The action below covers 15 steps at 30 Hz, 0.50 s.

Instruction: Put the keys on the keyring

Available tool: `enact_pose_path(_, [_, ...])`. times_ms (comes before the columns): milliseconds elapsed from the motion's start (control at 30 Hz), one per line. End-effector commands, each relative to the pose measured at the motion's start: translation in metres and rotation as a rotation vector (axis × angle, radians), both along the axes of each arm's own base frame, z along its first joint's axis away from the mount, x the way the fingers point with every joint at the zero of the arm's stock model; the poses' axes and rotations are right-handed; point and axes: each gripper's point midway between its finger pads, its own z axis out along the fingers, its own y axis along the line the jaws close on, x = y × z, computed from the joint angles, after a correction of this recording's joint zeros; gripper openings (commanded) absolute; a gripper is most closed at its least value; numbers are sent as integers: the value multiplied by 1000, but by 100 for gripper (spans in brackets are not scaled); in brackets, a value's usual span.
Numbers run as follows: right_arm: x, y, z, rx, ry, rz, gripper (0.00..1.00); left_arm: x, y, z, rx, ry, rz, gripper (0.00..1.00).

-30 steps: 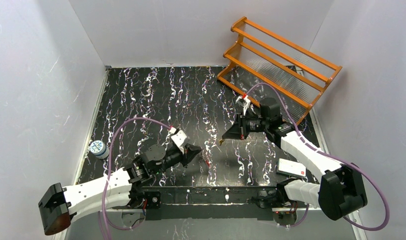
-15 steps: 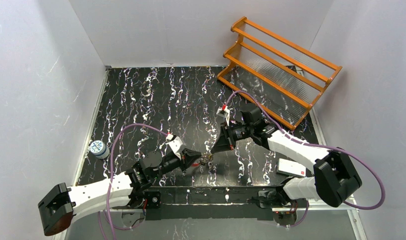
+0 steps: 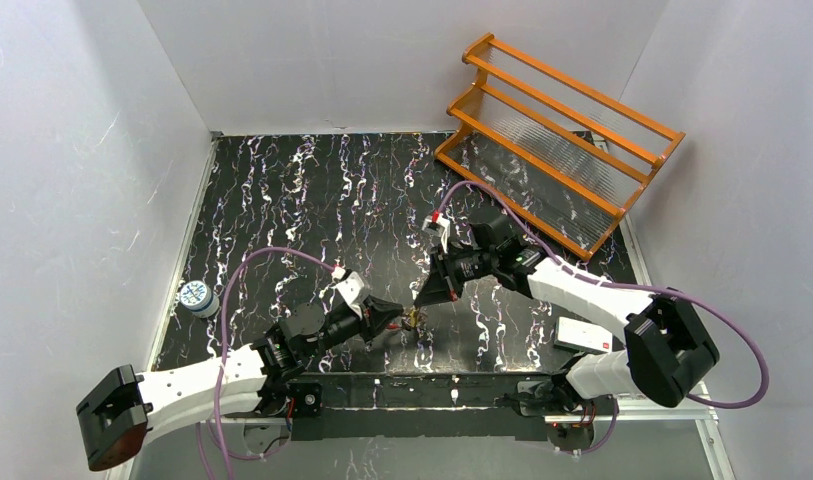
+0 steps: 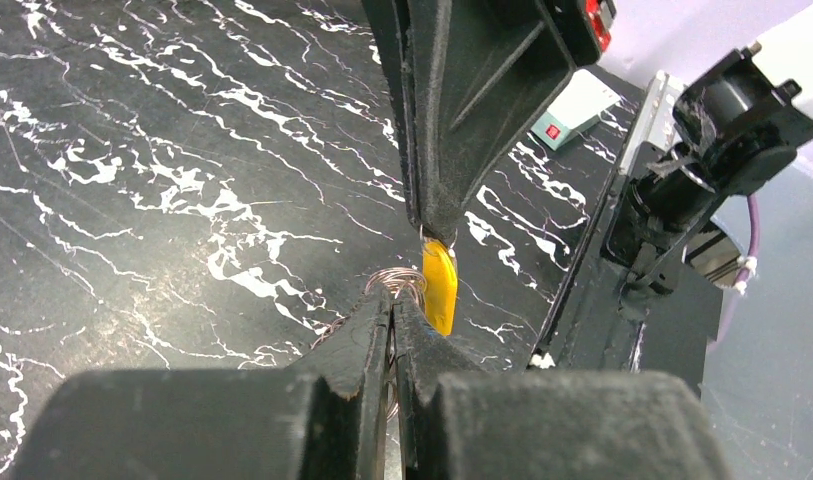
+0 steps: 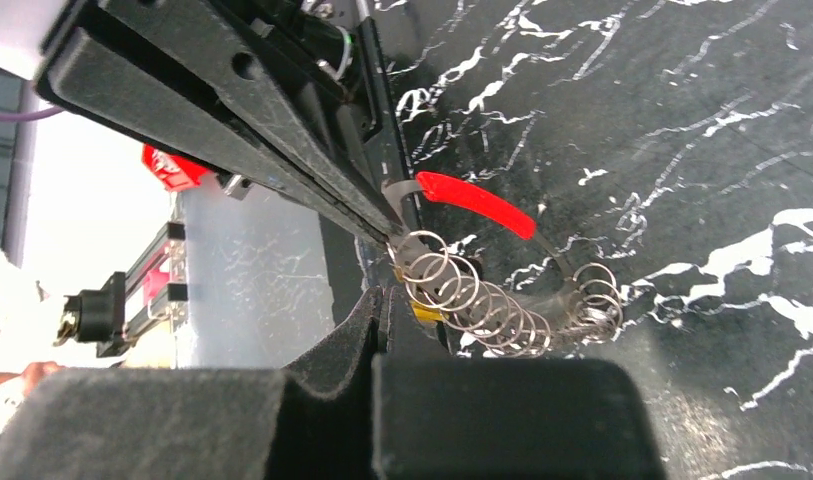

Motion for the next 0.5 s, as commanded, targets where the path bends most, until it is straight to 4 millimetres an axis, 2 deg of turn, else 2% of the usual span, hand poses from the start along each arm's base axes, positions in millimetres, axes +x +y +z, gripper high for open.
enact_pose_path(0, [18, -3, 11, -42, -89, -102, 1, 15, 3, 13, -55, 45, 109, 0])
enact_pose_path(100, [28, -12, 4, -83, -98, -191, 1, 27, 5, 22, -48, 75, 180, 0])
enact_pose_path(167, [33, -18, -5, -112, -69, -230, 1, 35, 10, 19, -1, 108, 241, 0])
enact_pose_path(333, [36, -25, -24, -150, 26, -242, 1, 44, 23, -8, 196, 210, 352, 0])
enact_pose_path(467, [35, -26, -35, -182, 78, -228, 1, 48, 21, -19, 247, 261, 380, 0])
